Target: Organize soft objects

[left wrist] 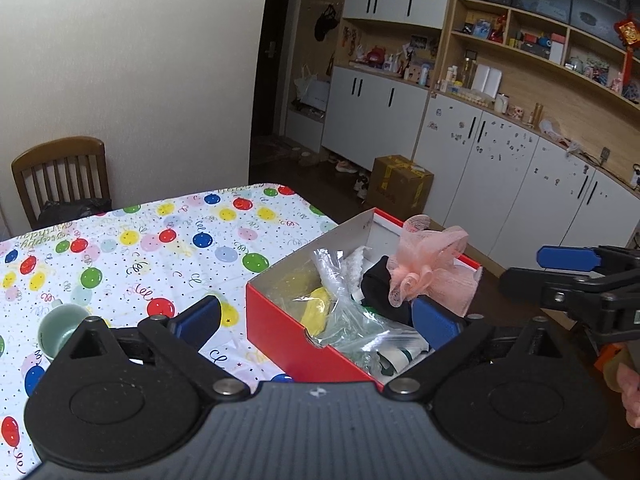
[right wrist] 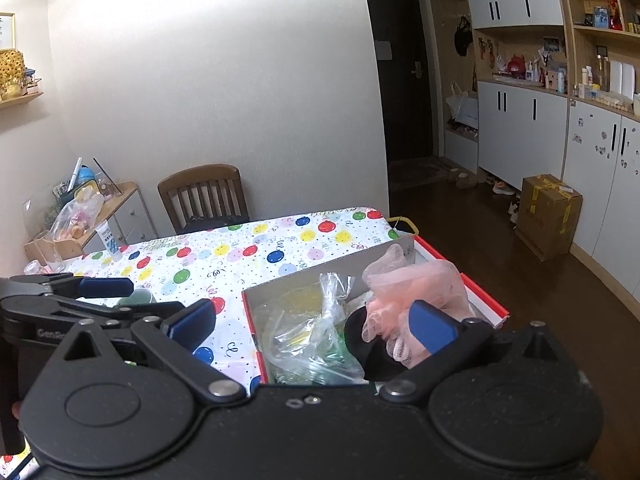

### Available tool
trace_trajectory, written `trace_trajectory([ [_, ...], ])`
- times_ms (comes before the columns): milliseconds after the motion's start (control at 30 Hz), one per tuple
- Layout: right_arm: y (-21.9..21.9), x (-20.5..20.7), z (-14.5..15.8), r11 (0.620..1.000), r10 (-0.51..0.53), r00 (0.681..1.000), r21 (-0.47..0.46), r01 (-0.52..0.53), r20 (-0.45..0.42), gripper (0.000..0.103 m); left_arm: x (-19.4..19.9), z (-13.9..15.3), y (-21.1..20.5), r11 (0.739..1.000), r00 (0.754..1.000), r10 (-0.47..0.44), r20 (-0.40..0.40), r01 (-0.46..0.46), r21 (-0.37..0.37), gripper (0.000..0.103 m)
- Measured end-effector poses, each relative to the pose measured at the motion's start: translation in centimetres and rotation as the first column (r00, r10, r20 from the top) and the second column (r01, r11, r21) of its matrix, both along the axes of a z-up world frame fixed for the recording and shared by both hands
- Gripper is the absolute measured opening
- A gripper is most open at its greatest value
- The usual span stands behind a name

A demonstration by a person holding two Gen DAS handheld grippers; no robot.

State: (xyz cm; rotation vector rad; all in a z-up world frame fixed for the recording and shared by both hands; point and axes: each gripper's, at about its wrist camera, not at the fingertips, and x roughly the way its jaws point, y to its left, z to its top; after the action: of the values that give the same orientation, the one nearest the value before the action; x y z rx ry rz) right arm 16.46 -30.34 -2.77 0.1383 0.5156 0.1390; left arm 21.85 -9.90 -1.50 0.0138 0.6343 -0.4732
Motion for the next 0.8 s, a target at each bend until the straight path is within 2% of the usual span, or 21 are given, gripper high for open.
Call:
trace_trajectory([
  [267,1.1,-1.1,-0.7,1.000,-0.017,1.000,-0.005,0.017,0.008,0.103,-2.3,0.2,0.6,1.000,0.999,-0.020,0.034,0.020,0.002,0.102],
  [800,2.0,-2.4,-1.5,1.000,-0.025,1.000,-0.012,0.025,0.000,0.103,-4.1,0.1,0.9,0.999,0.997,-0.031,0.073,0.031,0.008,0.102],
])
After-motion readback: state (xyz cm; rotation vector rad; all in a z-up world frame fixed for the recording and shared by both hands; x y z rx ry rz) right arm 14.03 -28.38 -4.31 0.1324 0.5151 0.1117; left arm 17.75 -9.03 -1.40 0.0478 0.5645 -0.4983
